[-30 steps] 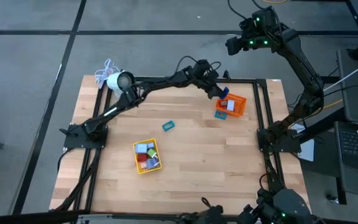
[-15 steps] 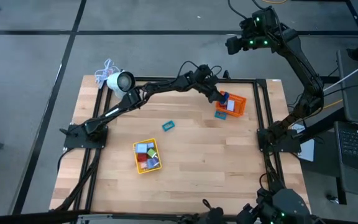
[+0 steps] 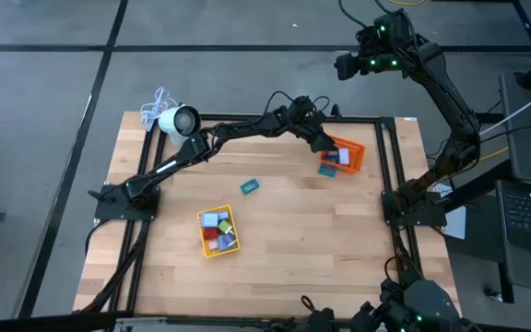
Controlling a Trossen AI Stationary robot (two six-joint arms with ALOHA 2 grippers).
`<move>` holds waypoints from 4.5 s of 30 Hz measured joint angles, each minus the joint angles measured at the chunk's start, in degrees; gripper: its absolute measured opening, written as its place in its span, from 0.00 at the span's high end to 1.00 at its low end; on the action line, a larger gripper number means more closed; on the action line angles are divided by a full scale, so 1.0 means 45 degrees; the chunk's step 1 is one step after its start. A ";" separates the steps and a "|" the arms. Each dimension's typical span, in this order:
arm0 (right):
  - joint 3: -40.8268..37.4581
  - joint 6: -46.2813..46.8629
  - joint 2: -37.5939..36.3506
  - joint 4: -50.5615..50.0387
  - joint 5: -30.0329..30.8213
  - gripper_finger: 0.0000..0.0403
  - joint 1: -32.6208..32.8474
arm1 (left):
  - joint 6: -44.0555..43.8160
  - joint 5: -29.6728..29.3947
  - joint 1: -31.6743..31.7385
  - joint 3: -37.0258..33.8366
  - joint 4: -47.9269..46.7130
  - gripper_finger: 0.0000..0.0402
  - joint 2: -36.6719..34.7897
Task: Pick & Place Office items
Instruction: Put the bottom light blue digital timer into the orange bin
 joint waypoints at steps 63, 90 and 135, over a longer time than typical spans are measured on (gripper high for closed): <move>-0.0019 -0.8716 0.7230 0.1342 -0.1646 0.53 0.8753 | 0.7819 -1.3234 0.4927 0.0117 -1.9708 0.37 -1.3591; -0.0008 -0.9331 0.9520 0.2747 -0.0633 0.53 0.9383 | 0.7301 -1.1775 0.5027 -0.0420 -1.9641 0.37 -1.4518; 0.4600 -0.5542 0.2288 -0.0952 0.0299 0.53 0.4339 | 0.3034 -0.6994 -0.0048 -1.4577 -0.7786 0.36 -1.3252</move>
